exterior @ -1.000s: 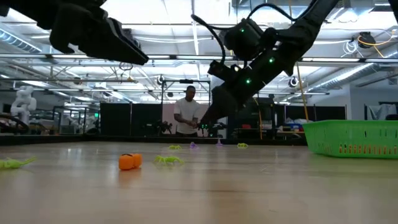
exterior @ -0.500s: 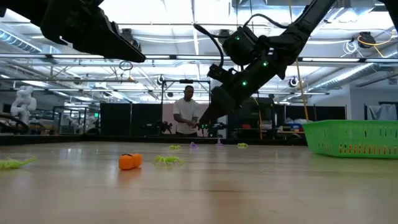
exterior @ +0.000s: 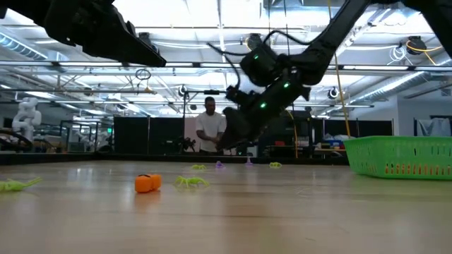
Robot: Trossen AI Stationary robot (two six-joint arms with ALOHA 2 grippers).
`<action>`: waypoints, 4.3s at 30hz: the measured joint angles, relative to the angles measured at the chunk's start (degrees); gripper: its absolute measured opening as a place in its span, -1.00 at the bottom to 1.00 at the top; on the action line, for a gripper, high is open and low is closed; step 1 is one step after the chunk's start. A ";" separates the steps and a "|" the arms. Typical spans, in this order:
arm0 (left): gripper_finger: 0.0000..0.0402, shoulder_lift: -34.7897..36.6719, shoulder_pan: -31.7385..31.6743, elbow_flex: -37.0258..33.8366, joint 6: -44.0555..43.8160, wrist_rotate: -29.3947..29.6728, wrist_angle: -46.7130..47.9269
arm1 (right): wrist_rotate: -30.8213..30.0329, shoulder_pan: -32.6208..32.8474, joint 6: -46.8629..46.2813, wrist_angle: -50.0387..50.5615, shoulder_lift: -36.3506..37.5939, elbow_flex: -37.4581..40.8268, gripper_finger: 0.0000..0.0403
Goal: Sort Halloween decoration
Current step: Put the purple witch hat toy into the black bin
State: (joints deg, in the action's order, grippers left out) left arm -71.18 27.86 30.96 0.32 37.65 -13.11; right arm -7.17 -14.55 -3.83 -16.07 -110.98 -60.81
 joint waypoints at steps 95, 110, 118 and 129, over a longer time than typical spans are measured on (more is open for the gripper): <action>-0.41 0.00 0.42 0.02 0.02 -0.52 0.34 | -9.05 9.01 -5.34 -1.49 -9.72 -3.73 -0.61; -0.41 0.00 0.42 0.02 0.04 -0.50 0.33 | -9.59 9.30 -4.44 -1.96 -9.41 -3.68 -0.78; -0.41 0.00 0.42 0.02 0.04 -0.48 0.38 | -8.99 10.84 -3.85 -0.09 -6.92 -3.51 -0.78; -0.41 -0.02 0.42 0.02 0.02 -0.46 0.80 | -5.54 14.04 -4.38 5.77 -1.91 -3.53 -0.78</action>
State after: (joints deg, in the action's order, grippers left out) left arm -71.20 28.27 30.98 0.34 37.19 -12.32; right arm -12.71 -0.51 -8.21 -10.29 -112.89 -64.34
